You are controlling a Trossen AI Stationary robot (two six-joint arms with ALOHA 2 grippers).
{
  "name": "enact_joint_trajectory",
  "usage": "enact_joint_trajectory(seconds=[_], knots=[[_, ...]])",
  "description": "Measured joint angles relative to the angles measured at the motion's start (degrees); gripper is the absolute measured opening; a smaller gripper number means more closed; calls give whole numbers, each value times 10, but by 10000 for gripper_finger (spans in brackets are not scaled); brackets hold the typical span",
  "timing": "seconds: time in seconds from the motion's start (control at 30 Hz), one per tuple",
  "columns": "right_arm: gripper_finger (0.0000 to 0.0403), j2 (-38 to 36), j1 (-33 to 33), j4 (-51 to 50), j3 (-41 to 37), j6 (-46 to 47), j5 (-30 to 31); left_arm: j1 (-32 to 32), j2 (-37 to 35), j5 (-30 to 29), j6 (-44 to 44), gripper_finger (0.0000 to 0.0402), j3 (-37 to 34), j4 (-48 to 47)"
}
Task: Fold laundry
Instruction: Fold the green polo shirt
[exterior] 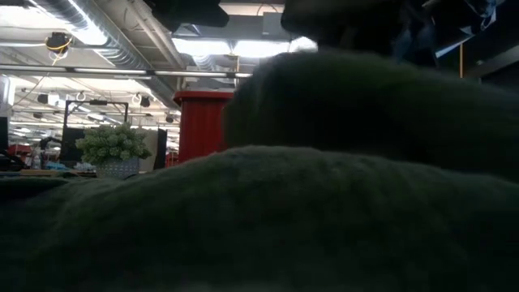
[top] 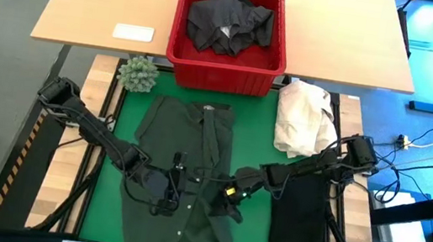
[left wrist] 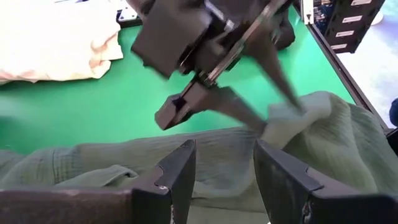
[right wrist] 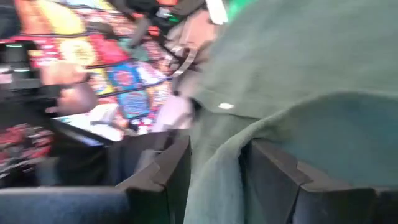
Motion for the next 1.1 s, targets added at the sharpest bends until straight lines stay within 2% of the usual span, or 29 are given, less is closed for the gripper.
enact_joint_trajectory(seconds=[0.13,0.3,1.1], knots=[[154,0,1,30,0,0,-12,0,0,-5,0,153,0,0],[154,0,-11,-7,0,-2,32,0,0,-8,-3,153,0,5],[154,0,-10,-7,0,-10,22,3,15,-6,-31,153,0,19]])
